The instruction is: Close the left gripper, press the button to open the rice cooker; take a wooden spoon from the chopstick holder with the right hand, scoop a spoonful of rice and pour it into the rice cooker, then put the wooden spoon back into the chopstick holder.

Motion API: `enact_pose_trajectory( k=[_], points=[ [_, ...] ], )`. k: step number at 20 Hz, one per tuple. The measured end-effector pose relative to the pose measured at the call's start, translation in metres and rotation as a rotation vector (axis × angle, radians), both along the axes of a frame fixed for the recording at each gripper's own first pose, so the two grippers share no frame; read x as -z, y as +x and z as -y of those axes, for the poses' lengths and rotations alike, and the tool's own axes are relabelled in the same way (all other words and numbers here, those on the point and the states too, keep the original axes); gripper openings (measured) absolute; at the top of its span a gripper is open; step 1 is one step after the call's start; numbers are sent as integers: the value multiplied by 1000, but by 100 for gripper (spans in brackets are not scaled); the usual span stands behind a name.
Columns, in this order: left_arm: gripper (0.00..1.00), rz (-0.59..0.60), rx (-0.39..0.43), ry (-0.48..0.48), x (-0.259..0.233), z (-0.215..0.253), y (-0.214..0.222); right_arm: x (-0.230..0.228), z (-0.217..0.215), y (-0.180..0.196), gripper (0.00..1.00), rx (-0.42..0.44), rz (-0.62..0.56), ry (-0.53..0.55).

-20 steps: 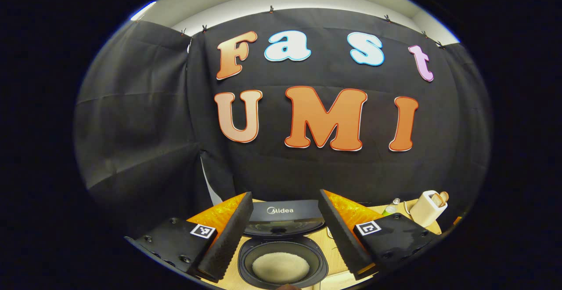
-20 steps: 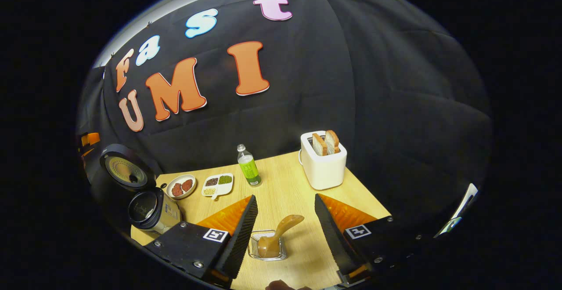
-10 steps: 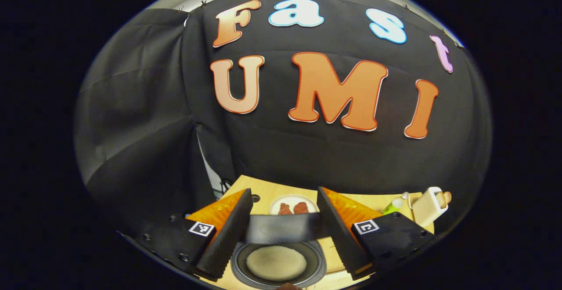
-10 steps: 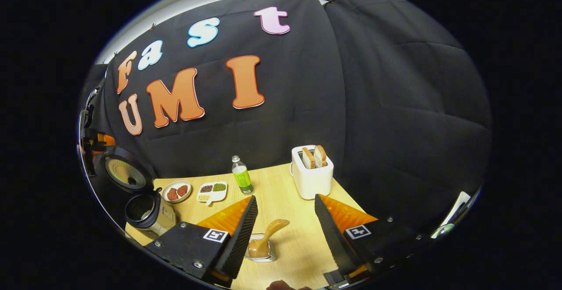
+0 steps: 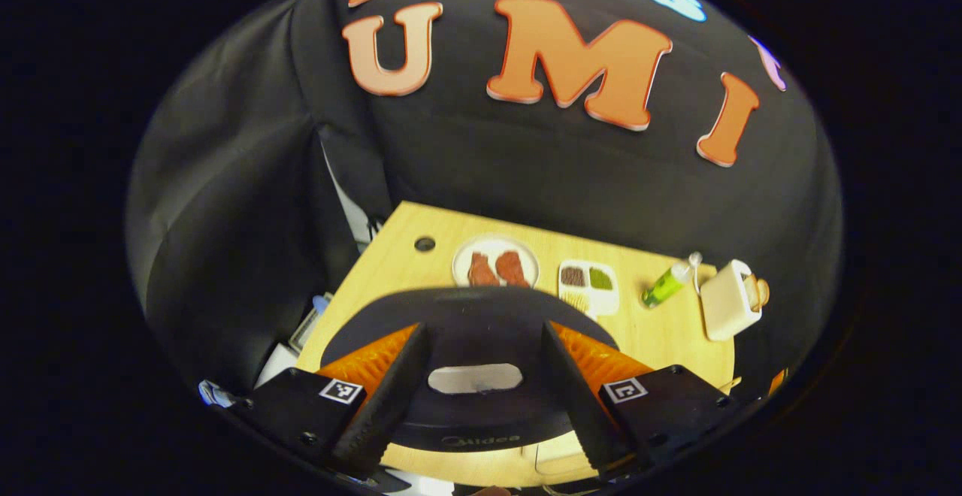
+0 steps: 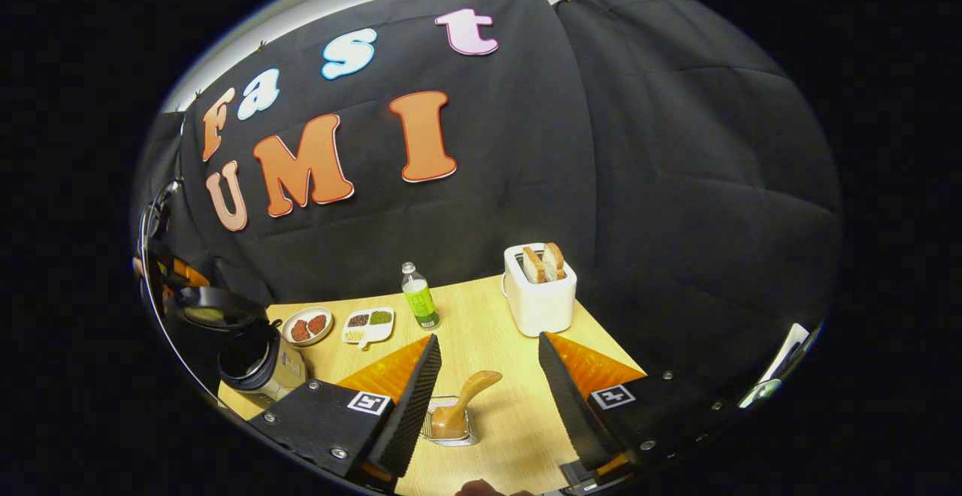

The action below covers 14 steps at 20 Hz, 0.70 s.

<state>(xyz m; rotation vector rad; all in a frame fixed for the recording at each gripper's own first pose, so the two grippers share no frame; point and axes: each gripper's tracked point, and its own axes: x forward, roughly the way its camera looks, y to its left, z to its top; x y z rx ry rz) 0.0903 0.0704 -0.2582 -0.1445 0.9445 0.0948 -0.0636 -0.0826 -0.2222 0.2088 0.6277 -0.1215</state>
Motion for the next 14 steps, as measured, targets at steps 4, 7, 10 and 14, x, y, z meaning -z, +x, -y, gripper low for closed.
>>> enact_pose_trajectory(
  k=[4,7,10,14],
  points=[
    [98,-203,32,4,46,11,-40,7,-12,0,82,-35,-14,8],
    [99,-333,27,7,83,17,-58,13,-21,2,82,-54,-21,21],
    [100,-376,-2,14,94,17,-63,18,-27,0,82,-71,-33,14],
    [100,-388,-43,13,96,17,-60,21,-37,0,82,-94,-43,4]
  ],
)
